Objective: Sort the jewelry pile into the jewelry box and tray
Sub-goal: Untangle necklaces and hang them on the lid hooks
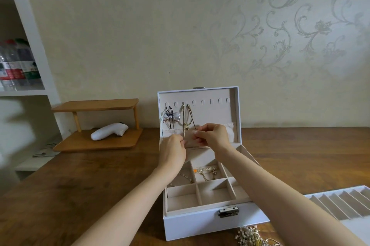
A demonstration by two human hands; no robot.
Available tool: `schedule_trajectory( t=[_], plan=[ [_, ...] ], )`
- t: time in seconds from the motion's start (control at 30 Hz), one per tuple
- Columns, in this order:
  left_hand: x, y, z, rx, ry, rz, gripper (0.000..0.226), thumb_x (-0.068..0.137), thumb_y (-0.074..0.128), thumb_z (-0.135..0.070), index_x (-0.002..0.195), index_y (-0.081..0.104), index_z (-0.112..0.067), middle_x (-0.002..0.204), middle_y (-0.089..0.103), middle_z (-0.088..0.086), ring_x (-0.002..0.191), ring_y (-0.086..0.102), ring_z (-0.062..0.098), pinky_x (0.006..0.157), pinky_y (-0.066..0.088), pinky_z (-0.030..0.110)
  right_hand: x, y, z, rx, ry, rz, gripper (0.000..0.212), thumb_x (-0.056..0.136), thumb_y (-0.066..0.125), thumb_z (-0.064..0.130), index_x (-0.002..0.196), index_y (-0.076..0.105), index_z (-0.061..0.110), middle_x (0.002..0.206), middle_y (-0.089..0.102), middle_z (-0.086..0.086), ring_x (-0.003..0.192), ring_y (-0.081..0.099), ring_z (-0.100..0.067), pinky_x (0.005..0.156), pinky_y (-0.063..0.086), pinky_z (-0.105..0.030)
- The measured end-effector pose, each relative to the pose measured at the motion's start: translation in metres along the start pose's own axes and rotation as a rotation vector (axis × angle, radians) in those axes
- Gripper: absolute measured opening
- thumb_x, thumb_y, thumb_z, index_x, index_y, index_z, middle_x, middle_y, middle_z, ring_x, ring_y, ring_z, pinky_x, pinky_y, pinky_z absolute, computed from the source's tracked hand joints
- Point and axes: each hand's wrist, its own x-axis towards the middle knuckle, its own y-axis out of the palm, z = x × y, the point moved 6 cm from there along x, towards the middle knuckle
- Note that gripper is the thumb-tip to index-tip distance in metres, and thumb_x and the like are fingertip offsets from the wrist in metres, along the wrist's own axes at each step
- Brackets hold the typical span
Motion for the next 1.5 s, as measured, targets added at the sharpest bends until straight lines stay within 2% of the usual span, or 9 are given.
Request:
schedule_trajectory(
  t=[0.37, 0.53, 0.7, 0.87, 1.03, 1.13, 1.23, 1.37, 1.5],
  plan=[
    [-0.002, 0.004, 0.002, -0.242, -0.116, 0.046, 0.020, 0.096, 0.048, -0.009, 0.077, 0.053, -0.007, 0.062, 0.066, 0.011, 0.049, 0.066, 0.019, 0.054, 0.058, 0.042, -0.006, 0.009, 0.004, 0.027, -0.013, 0.058, 0.008, 0.084, 0.069, 0.004, 0.078, 0.064, 0.003, 0.061, 0.063, -0.015, 0.046, 0.062, -0.019, 0.053, 0.059, -0.032],
    [0.004, -0.007, -0.007, -0.179, -0.110, 0.006, 0.015, 0.095, 0.049, -0.012, 0.080, 0.051, -0.012, 0.062, 0.061, 0.001, 0.032, 0.052, 0.002, 0.040, 0.045, 0.015, -0.002, 0.003, 0.016, -0.032, -0.047, 0.025, 0.015, 0.082, 0.065, -0.004, 0.074, 0.064, 0.008, 0.066, 0.065, -0.013, 0.042, 0.056, -0.010, 0.044, 0.048, -0.020],
    [0.010, -0.009, -0.009, -0.206, -0.103, 0.000, 0.013, 0.093, 0.050, -0.007, 0.087, 0.059, -0.014, 0.077, 0.066, 0.004, 0.048, 0.058, 0.013, 0.058, 0.054, 0.031, -0.002, 0.011, 0.015, -0.067, -0.013, 0.120, 0.003, 0.083, 0.069, 0.006, 0.085, 0.070, 0.005, 0.064, 0.066, -0.007, 0.043, 0.050, -0.008, 0.045, 0.041, -0.019],
    [0.000, -0.007, -0.018, 0.043, 0.144, -0.022, 0.026, 0.096, 0.048, -0.009, 0.112, 0.069, -0.013, 0.106, 0.068, 0.006, 0.097, 0.060, 0.020, 0.081, 0.051, 0.030, -0.005, 0.016, 0.017, -0.265, -0.078, 0.157, 0.027, 0.084, 0.070, 0.020, 0.067, 0.067, 0.000, 0.053, 0.049, -0.006, 0.047, 0.036, -0.012, 0.043, 0.028, -0.018],
    [-0.002, -0.016, -0.022, 0.225, 0.248, -0.109, 0.029, 0.100, 0.041, -0.024, 0.113, 0.065, -0.016, 0.109, 0.059, 0.000, 0.094, 0.058, 0.019, 0.065, 0.042, 0.026, 0.000, 0.004, 0.025, -0.294, -0.095, 0.112, 0.020, 0.078, 0.076, 0.016, 0.071, 0.071, -0.002, 0.053, 0.048, -0.006, 0.050, 0.036, -0.014, 0.047, 0.030, -0.022],
    [0.003, -0.020, -0.018, 0.218, 0.265, -0.190, 0.025, 0.099, 0.043, -0.021, 0.116, 0.060, -0.015, 0.115, 0.058, -0.001, 0.097, 0.058, 0.017, 0.071, 0.046, 0.025, 0.001, -0.003, 0.032, -0.254, -0.105, 0.126, 0.010, 0.079, 0.074, 0.010, 0.075, 0.071, 0.001, 0.064, 0.063, -0.012, 0.052, 0.046, -0.014, 0.048, 0.039, -0.019],
    [0.011, -0.017, -0.014, 0.064, 0.191, -0.185, 0.020, 0.097, 0.048, -0.016, 0.112, 0.060, -0.011, 0.109, 0.063, 0.001, 0.098, 0.059, 0.018, 0.076, 0.045, 0.025, -0.001, -0.002, 0.030, -0.160, -0.096, 0.170, 0.005, 0.082, 0.070, 0.003, 0.081, 0.070, -0.002, 0.066, 0.066, -0.011, 0.049, 0.054, -0.009, 0.049, 0.047, -0.016],
    [0.020, -0.008, -0.012, -0.485, -0.111, -0.076, 0.022, 0.093, 0.058, -0.025, 0.096, 0.065, -0.004, 0.080, 0.063, 0.006, 0.061, 0.054, 0.014, 0.052, 0.042, 0.024, -0.004, 0.004, 0.019, -0.114, -0.068, 0.219, 0.011, 0.083, 0.068, 0.000, 0.091, 0.069, -0.007, 0.065, 0.066, -0.011, 0.047, 0.059, -0.008, 0.051, 0.052, -0.018],
    [0.027, -0.007, -0.011, -0.871, -0.354, -0.056, 0.014, 0.085, 0.069, -0.011, 0.072, 0.067, -0.007, 0.063, 0.060, 0.005, 0.036, 0.042, 0.002, 0.037, 0.030, 0.017, -0.003, 0.007, 0.014, -0.043, -0.028, 0.214, 0.022, 0.085, 0.068, 0.006, 0.095, 0.067, -0.013, 0.073, 0.066, -0.017, 0.045, 0.058, -0.009, 0.048, 0.050, -0.019]
  ],
)
